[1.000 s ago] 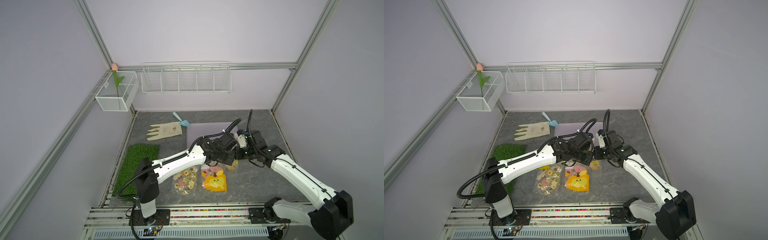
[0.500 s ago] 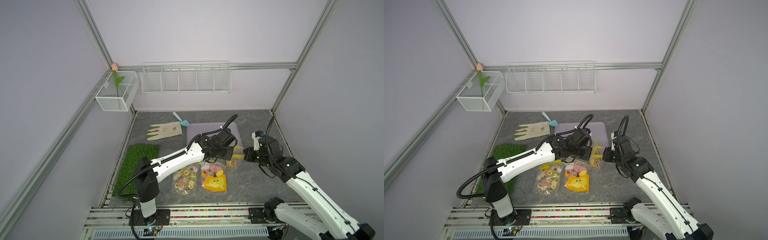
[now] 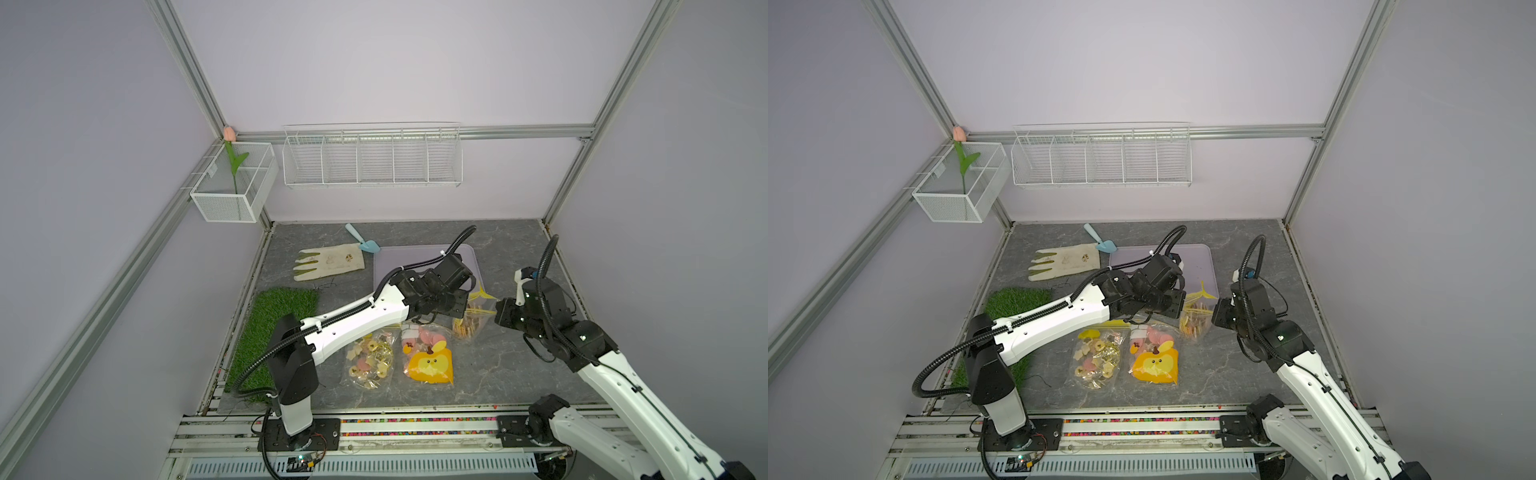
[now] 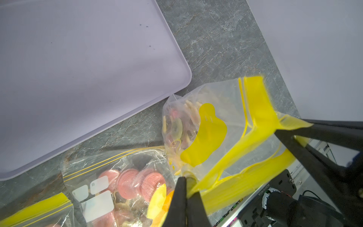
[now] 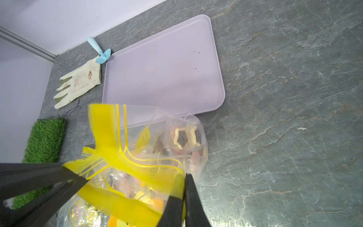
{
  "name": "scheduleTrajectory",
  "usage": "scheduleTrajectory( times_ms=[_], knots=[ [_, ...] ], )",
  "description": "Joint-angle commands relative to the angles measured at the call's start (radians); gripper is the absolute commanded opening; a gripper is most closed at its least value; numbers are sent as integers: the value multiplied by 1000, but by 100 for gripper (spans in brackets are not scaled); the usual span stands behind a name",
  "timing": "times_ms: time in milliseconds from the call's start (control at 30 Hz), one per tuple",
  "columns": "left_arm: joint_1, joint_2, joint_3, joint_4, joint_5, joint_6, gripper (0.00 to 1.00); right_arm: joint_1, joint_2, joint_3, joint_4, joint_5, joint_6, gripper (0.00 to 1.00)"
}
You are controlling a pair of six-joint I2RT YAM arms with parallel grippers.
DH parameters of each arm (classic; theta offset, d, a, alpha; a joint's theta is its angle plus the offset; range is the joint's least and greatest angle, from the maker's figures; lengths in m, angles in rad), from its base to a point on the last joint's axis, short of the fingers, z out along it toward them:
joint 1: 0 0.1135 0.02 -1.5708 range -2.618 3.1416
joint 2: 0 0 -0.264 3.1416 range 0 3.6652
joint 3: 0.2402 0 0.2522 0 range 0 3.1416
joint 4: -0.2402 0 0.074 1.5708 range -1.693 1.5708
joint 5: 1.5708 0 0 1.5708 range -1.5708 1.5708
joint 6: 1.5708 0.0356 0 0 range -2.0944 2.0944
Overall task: Pour cookies out of the ziploc bag
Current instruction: Open the ziploc bag at the center of the board.
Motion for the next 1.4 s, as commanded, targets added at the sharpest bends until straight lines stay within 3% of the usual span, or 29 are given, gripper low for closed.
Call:
scheduleTrajectory(
  times_ms=[0,167,267,467,600,900,1167,1367],
  knots=[
    [34,-3,31,-152,-141,-58,0,-35,-19,-18,-81,116,26,6],
    [49,-10,16,-134,-124,-86,0,-50,-13,-23,-81,112,45,7],
    [48,-9,11,-95,-74,-63,0,-52,-12,-30,-54,64,33,16],
    [48,8,17,-45,-11,7,0,-54,-23,-13,-11,-59,-72,53],
    [48,27,26,-16,31,49,0,-54,-33,-8,7,-119,-161,68],
    [50,62,96,-29,86,158,0,-46,-81,-4,105,-309,-330,76],
    [77,62,127,-50,156,203,0,30,-37,6,138,-341,-382,75],
    [92,62,168,-91,192,297,0,127,17,12,133,-258,-415,73]
  ],
)
